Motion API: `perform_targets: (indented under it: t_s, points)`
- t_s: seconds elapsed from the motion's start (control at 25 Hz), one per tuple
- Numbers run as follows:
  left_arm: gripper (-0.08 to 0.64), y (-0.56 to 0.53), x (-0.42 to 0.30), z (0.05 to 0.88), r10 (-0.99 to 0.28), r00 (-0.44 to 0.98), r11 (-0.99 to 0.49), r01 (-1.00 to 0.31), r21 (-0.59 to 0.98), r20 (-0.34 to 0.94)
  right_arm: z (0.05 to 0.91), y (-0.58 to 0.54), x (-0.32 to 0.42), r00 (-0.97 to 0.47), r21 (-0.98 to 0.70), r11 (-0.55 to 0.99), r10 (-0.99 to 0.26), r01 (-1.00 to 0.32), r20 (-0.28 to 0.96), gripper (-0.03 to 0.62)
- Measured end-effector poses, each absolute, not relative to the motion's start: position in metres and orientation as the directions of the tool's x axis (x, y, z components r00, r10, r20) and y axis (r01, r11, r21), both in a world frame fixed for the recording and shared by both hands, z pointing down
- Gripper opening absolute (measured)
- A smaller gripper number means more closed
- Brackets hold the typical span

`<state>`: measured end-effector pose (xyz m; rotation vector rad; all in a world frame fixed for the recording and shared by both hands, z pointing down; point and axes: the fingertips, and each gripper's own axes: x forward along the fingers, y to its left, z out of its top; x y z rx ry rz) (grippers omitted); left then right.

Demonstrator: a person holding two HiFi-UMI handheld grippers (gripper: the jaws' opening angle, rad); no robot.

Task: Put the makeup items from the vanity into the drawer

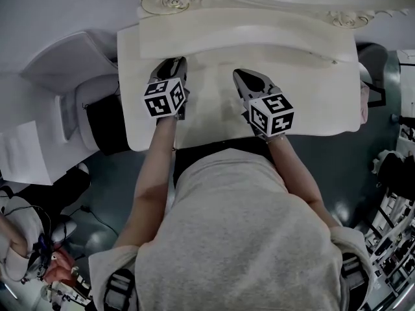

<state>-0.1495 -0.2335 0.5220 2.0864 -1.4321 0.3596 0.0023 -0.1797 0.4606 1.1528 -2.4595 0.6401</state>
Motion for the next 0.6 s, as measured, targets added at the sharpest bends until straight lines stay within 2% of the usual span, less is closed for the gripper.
perform_targets:
  t_s: [0.36, 0.6]
  points:
    - [0.164, -0.228, -0.149, 0.511, -0.775, 0.378, -0.241, -0.917, 0.316, 0.506, 0.444, -0.185, 0.007, -0.631, -0.274, 0.571, -0.653, -0.774, 0.418, 0.008]
    - [0.164, -0.22, -0.147, 0.492, -0.795, 0.39, -0.257, -0.911, 0.324, 0.465, 0.43, -0.192, 0.009, -0.652, -0.261, 0.6, -0.654, -0.756, 0.384, 0.008]
